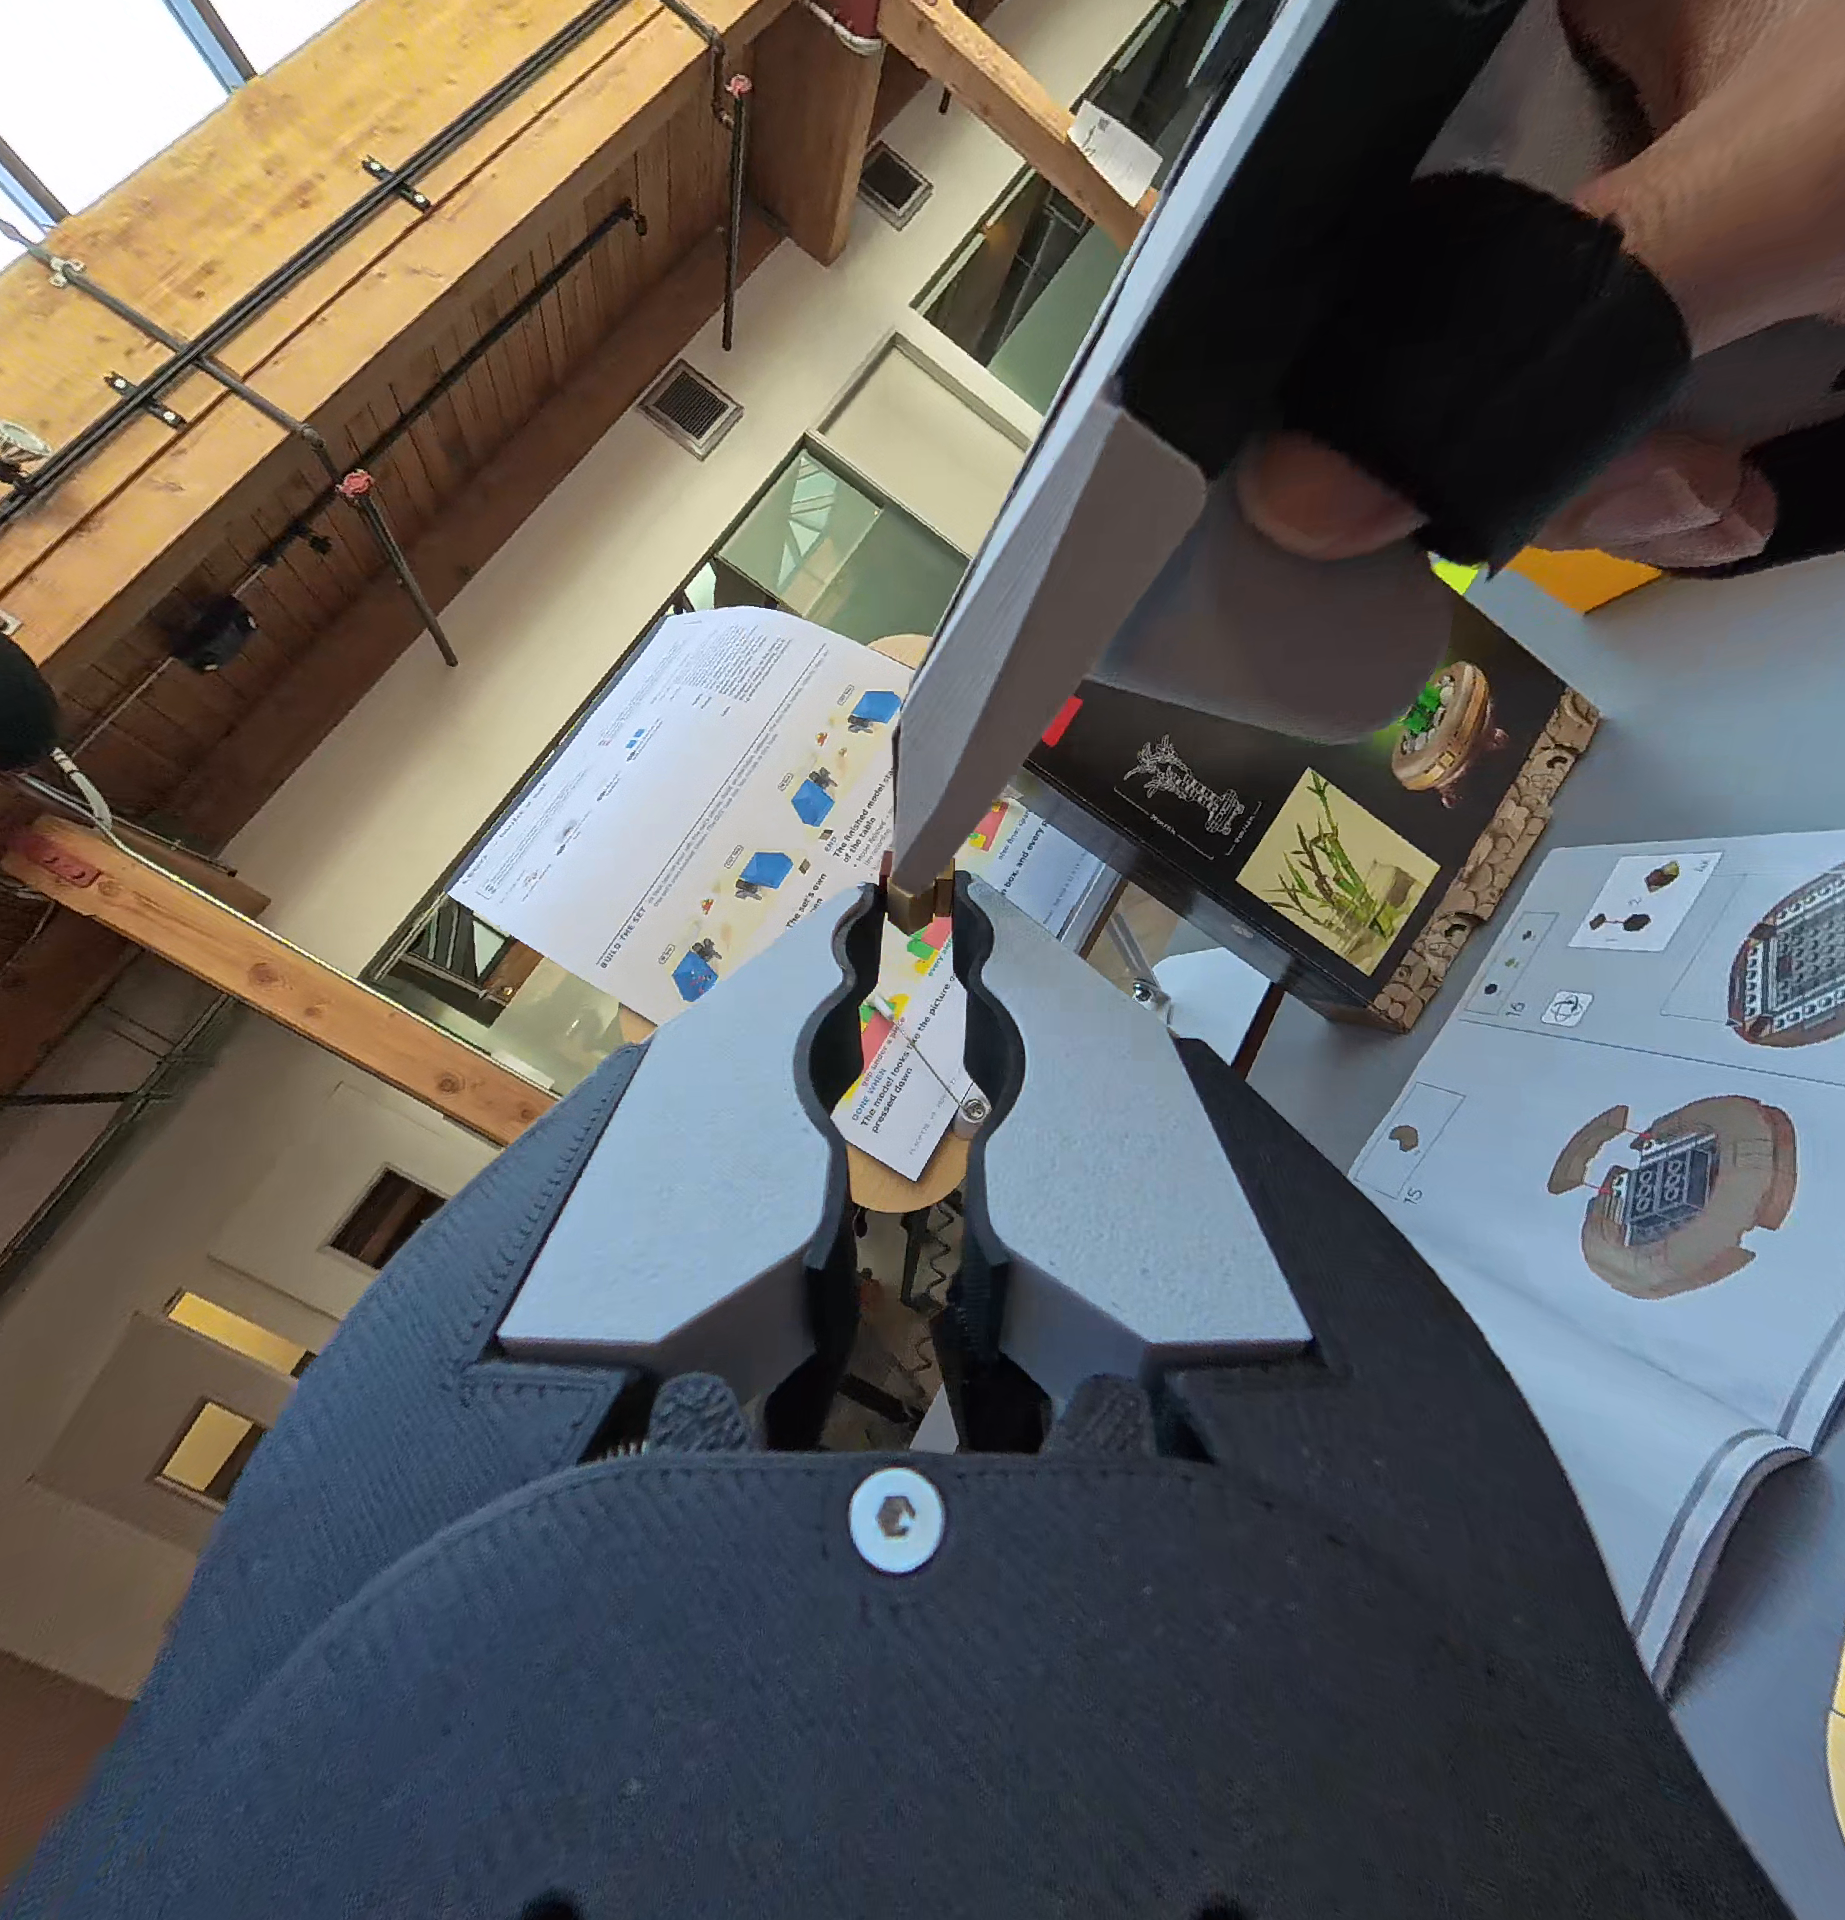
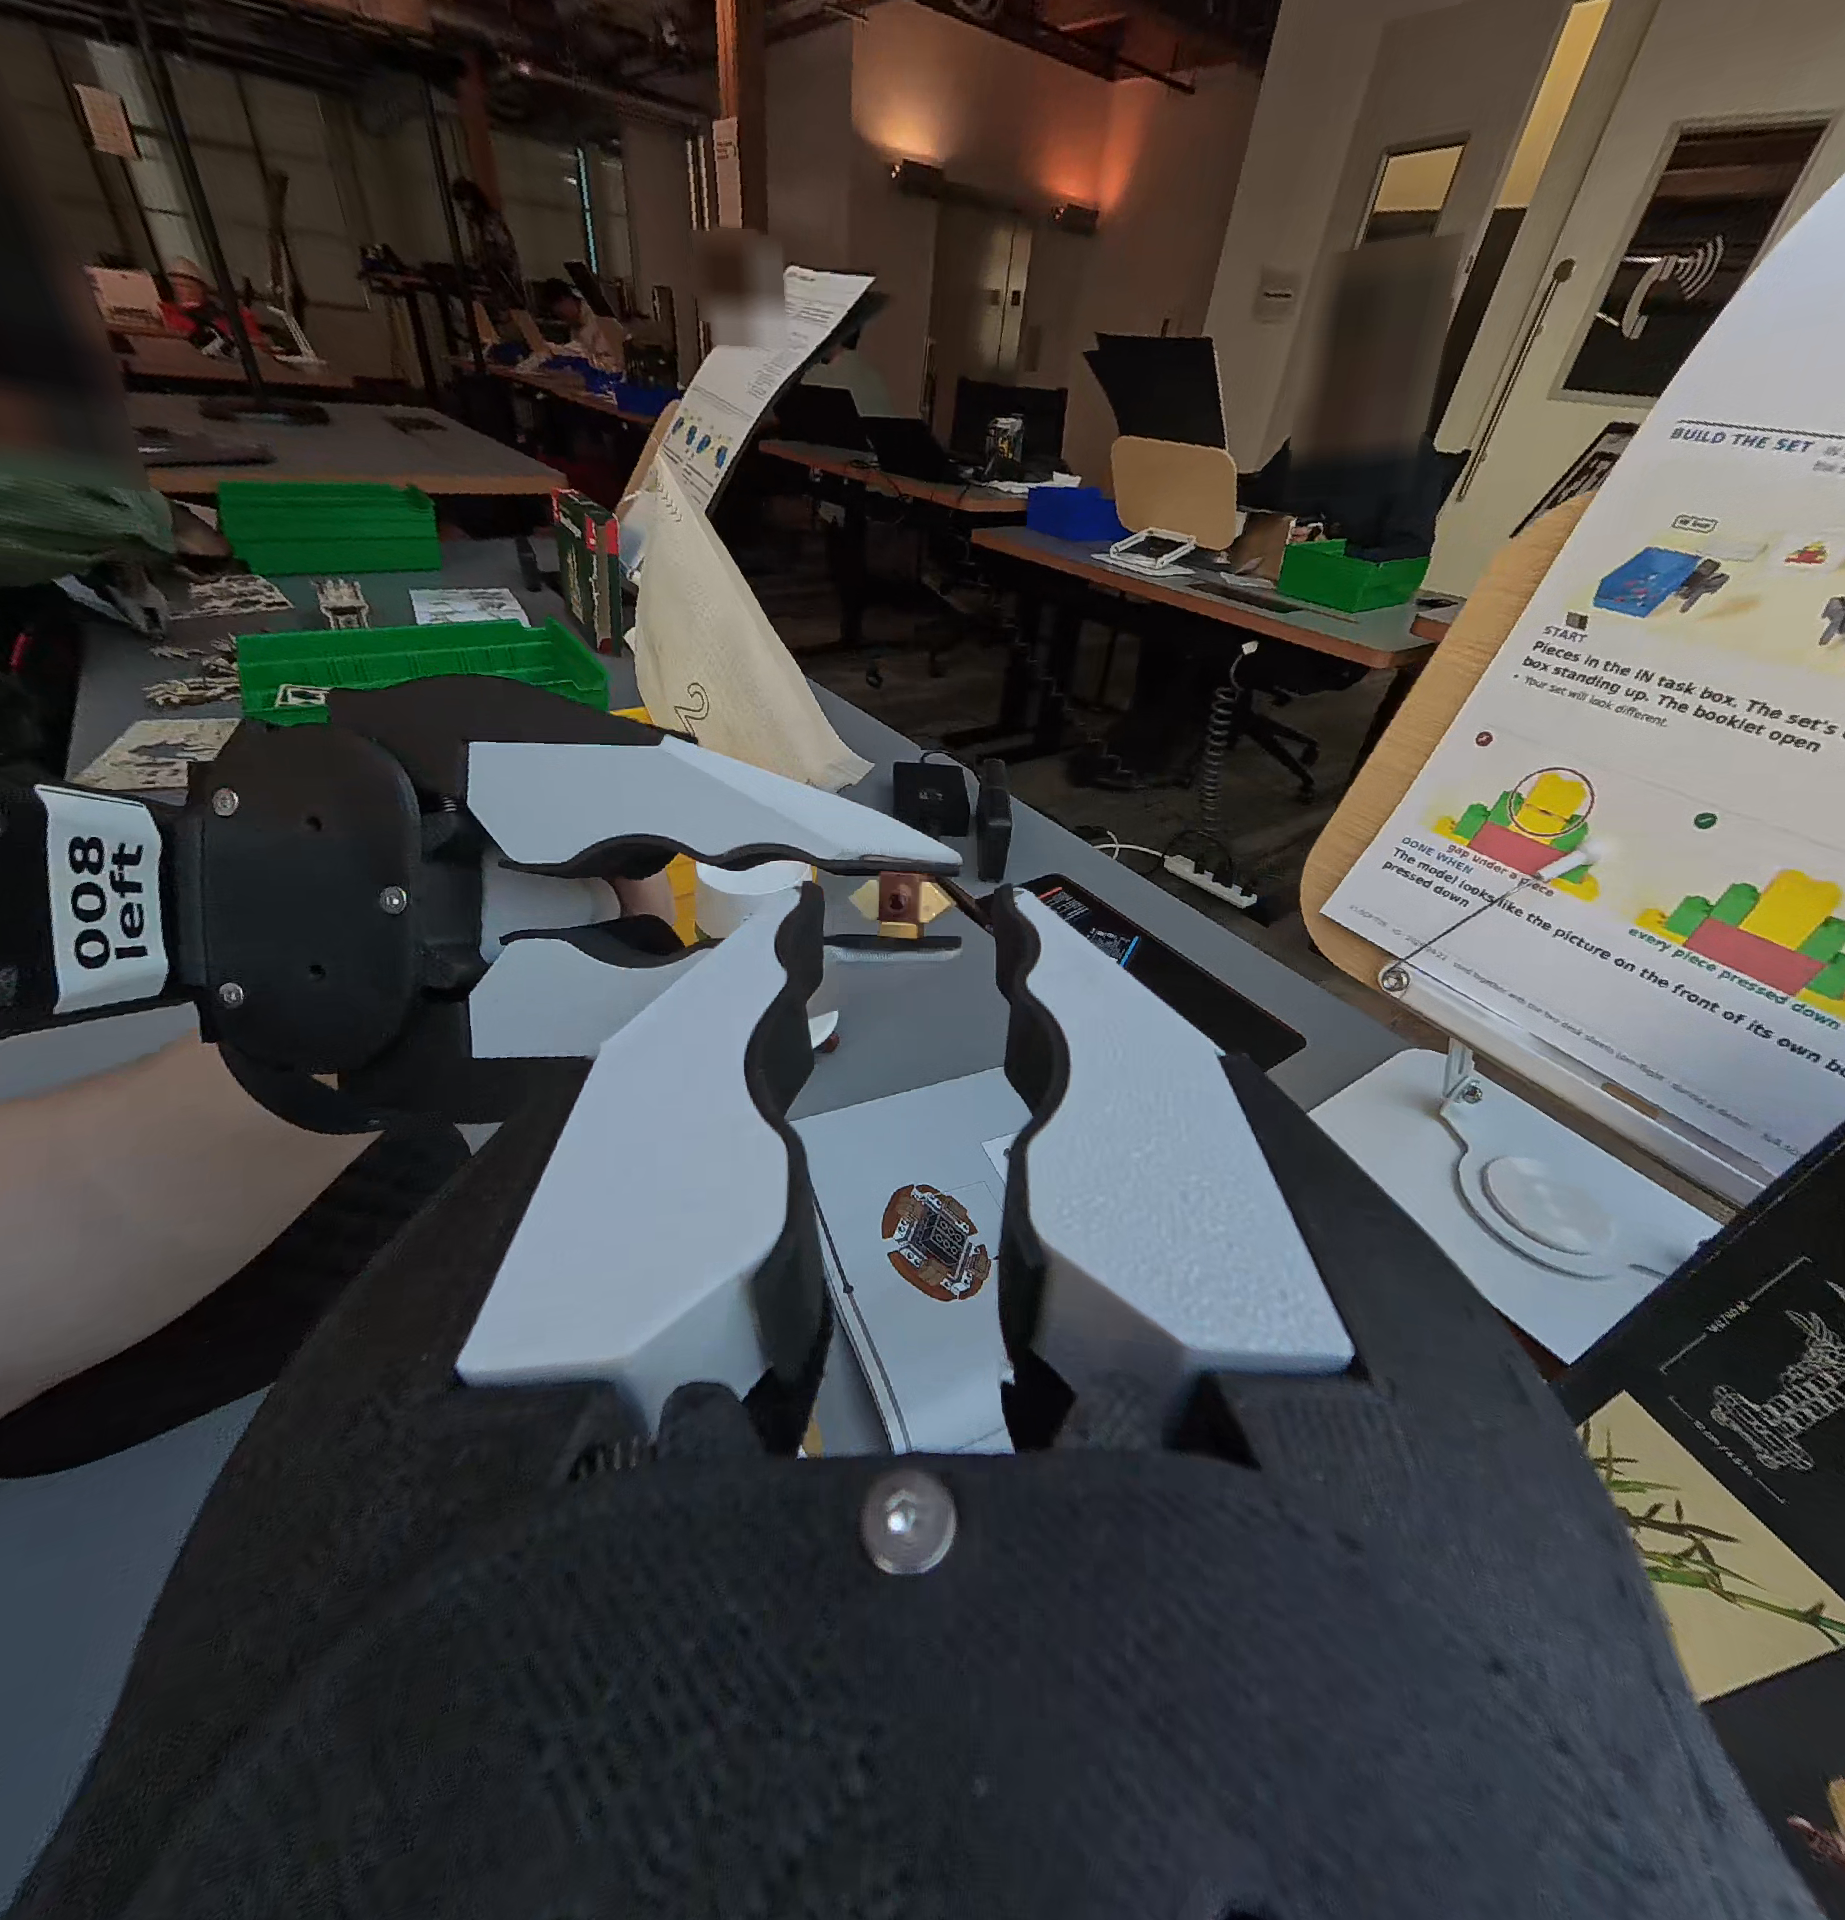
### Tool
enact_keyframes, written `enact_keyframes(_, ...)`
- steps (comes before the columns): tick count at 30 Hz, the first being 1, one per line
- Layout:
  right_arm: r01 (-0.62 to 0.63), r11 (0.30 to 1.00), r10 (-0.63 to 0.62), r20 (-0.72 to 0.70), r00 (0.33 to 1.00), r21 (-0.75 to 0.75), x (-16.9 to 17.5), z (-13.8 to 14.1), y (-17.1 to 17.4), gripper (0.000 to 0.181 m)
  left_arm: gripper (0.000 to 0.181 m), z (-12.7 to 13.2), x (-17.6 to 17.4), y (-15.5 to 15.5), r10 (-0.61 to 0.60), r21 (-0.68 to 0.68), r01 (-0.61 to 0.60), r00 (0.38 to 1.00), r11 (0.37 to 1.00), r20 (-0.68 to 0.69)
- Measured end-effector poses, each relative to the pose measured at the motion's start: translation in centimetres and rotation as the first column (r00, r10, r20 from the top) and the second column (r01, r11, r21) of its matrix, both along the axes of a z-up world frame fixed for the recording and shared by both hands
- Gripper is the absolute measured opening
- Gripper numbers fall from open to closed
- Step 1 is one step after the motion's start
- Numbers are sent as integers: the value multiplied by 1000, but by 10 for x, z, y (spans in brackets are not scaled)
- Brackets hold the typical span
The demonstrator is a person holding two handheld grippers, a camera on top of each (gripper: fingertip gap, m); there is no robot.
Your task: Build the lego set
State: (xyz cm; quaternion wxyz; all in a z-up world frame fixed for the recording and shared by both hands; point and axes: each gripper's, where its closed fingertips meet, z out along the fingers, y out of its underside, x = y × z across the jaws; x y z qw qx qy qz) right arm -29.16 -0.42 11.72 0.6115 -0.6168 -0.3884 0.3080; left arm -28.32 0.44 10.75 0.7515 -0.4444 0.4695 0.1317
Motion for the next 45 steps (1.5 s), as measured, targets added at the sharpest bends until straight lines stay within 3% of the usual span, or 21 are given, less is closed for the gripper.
enact_keyframes(6,61,998,-60,54,997,-13,-3,-12,7,20,11,-6,7,0,6,-4,-6,1000,1000,-26)
enact_keyframes(18,95,994,-88,97,991,-61,1,-17,6,19,11,-10,11,0,8,-19,-9,999,1000,-44)
enact_keyframes(21,3,999,2,136,991,-37,3,-16,1,20,10,-10,13,-4,-67,-65,66,998,996,-11)
enact_keyframes(22,-31,998,38,138,990,-54,6,-15,-2,28,10,-12,15,-5,-101,-116,102,995,988,15)
enact_keyframes(23,-78,995,86,127,988,-66,9,-13,-5,50,11,-14,15,-4,-126,-185,134,991,974,51)
enact_keyframes(24,-156,987,160,121,980,-49,10,-9,-14,51,11,-16,15,-3,-157,-250,178,982,952,101)
enact_keyframes(26,-262,963,250,162,954,58,18,-7,-26,44,11,-24,19,-9,-258,-428,326,943,843,210)
enact_keyframes(28,-283,926,223,243,944,249,26,-9,-27,38,11,-28,22,-21,-332,-577,477,878,663,344)
enact_keyframes(31,-315,849,168,347,923,425,27,-17,-30,28,11,-21,23,-36,-367,-642,648,762,410,534)
enact_keyframes(34,-310,778,99,382,919,546,20,-17,-34,24,11,-25,22,-42,-314,-686,698,710,202,630)
enact_keyframes(37,-298,731,30,408,912,613,16,-18,-34,22,11,-24,20,-40,-252,-669,736,669,100,699)
enact_keyframes(41,-317,735,41,428,903,600,15,-22,-35,20,10,-20,16,-42,-181,-609,790,591,-69,786)
enact_keyframes(45,-326,738,32,451,892,591,14,-28,-31,20,11,-23,14,-42,-142,-596,791,579,-139,802)
